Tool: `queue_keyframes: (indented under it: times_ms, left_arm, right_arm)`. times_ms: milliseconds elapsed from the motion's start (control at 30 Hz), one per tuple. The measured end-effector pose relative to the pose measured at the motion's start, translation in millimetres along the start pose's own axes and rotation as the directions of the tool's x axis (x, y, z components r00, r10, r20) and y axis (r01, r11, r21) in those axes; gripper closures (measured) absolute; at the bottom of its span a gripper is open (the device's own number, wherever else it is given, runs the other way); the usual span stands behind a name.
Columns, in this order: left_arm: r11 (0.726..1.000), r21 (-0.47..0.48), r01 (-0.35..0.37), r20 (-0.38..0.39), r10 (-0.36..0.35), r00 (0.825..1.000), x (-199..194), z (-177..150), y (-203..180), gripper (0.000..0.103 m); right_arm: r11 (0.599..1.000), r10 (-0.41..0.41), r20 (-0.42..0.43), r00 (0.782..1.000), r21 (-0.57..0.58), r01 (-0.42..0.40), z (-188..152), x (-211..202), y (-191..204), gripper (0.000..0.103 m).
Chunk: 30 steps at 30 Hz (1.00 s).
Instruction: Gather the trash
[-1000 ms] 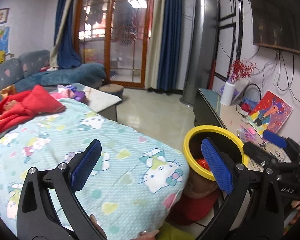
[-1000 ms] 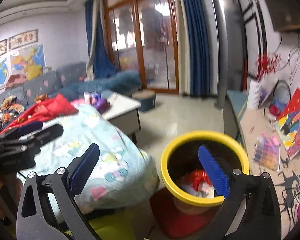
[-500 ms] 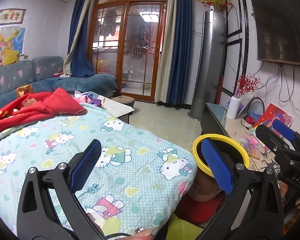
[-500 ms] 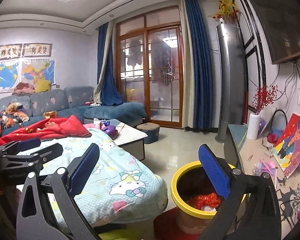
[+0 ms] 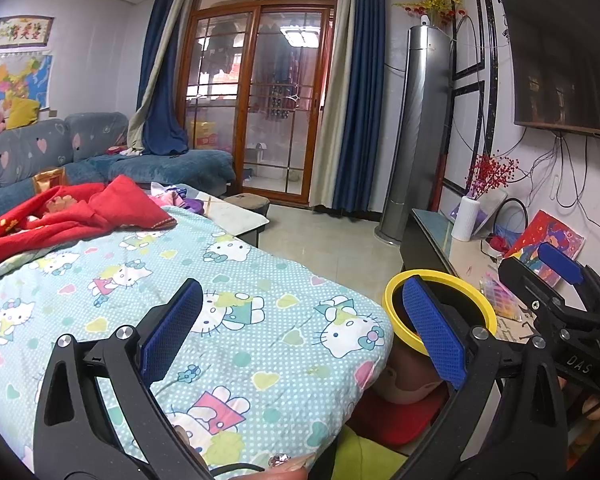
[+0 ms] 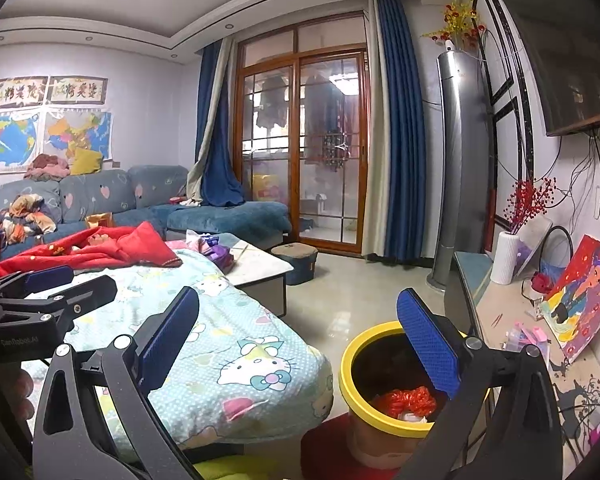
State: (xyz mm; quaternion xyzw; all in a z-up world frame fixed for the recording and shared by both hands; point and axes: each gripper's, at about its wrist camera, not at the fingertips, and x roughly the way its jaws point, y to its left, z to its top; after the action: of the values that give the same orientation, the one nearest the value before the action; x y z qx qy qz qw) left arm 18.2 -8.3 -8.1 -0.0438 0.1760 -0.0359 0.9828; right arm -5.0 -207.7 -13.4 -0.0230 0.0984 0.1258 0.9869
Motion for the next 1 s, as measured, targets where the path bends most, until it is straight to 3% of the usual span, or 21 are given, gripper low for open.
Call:
queue_keyframes:
  times_ms: [1000]
  left_arm:
    - [1.000,-0.002,0.001,-0.001,-0.001,1.000,-0.1,-0.7,0.2,0.011]
  right_arm:
    - [1.000,-0.006,0.000,1.000,-0.002,0.006,-3.5,1.1,4.4,0.006]
